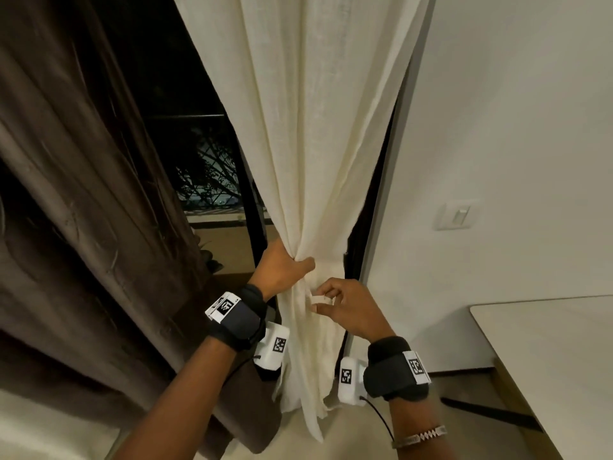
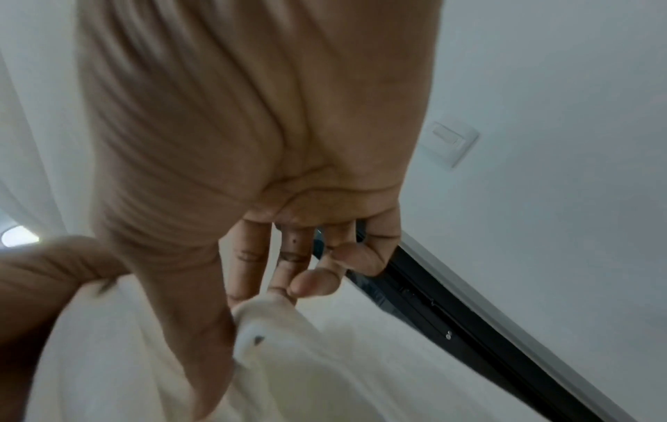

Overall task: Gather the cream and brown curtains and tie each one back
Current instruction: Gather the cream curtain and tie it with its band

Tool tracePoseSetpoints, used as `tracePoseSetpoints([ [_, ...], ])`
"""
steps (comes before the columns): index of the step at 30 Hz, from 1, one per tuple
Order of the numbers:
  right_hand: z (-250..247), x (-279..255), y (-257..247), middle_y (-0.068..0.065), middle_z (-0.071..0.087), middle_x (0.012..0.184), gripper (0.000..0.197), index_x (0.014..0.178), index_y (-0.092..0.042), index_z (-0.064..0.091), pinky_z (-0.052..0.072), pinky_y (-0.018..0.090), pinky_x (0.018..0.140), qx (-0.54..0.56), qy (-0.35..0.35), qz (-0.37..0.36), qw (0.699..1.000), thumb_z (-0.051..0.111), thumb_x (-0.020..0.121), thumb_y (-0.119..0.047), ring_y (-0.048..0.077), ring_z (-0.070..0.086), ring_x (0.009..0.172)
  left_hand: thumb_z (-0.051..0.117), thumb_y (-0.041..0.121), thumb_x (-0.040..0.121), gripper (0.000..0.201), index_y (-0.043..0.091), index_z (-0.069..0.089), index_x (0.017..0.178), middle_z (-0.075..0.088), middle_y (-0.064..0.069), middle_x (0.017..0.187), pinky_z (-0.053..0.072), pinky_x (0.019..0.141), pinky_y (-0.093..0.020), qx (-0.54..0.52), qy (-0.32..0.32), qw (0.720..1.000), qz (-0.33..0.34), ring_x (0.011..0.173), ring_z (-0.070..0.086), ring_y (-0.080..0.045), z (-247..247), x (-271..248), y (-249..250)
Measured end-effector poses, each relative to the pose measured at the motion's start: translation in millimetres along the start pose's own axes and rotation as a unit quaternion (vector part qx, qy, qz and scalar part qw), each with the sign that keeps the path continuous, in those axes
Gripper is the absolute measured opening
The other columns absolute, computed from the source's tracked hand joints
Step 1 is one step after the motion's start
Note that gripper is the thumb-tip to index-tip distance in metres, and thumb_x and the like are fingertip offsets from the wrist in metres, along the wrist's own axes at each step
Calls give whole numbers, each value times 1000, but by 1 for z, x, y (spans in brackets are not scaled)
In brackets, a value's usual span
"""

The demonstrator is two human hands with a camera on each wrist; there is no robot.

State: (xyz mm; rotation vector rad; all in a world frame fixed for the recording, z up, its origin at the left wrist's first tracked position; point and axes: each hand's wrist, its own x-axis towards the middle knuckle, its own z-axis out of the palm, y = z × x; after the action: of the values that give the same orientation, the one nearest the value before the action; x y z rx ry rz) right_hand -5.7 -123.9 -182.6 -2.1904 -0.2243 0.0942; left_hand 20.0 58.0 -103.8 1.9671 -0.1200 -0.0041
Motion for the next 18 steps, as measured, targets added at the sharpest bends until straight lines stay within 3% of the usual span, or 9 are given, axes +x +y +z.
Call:
tracePoseSetpoints([
  [2,-8,-3,-1,-14,75,91,19,98,-29,82,48,17,75,-18,11,7,1000,90,81,-34,0,66,83,77,23,85,59,12,60,140,71,-10,132,56,108,-52,10,5,1000,-16,124,67,-29,0,0,-2],
  [4,-21,-7,1,-15,77,90,14,96,-29,83,53,18,76,-15,-15,21,1000,88,84,-34,0,70,83,74,18,90,52,11,59,139,69,-12,133,55,108,-52,11,8,1000,-21,125,65,-32,-1,1,0],
  [7,-47,-15,0,-19,75,84,11,90,-32,80,49,13,71,-15,-71,29,997,89,84,-34,-3,70,76,66,5,97,34,19,56,127,65,-7,123,52,101,-39,7,5,1000,-12,123,62,-30,0,0,0],
  [10,-76,-19,-2,-16,68,81,19,97,-19,84,45,8,64,-72,-73,44,994,90,82,-30,3,64,75,66,5,98,35,27,51,121,62,4,112,47,95,-33,-4,9,1000,-1,115,60,-23,3,-6,-4],
  [13,-99,-13,-6,-11,56,87,24,99,-19,84,35,12,65,-129,17,38,991,92,79,-31,9,56,80,70,9,95,38,40,52,109,62,13,105,52,96,-38,6,11,1000,-4,113,63,-23,5,-13,-8],
  [15,-103,-3,-8,-8,52,89,21,96,-23,83,35,15,67,-107,118,17,987,92,80,-32,11,54,81,71,11,96,42,41,51,120,63,11,113,53,104,-43,-17,-14,1000,-12,116,63,-21,7,-17,-11],
  [16,-101,3,-12,-6,53,90,18,96,-24,83,37,16,68,-83,160,7,984,91,81,-30,10,54,81,70,12,98,45,40,49,125,62,12,116,51,106,-41,-36,-33,999,-19,115,62,-16,8,-20,-12],
  [18,-91,16,-22,-4,62,91,14,100,-22,84,41,17,70,-61,206,-17,977,86,86,-23,11,57,80,71,19,97,45,49,47,121,60,19,117,50,100,-31,-59,-71,995,-22,108,59,-1,11,-26,-12],
])
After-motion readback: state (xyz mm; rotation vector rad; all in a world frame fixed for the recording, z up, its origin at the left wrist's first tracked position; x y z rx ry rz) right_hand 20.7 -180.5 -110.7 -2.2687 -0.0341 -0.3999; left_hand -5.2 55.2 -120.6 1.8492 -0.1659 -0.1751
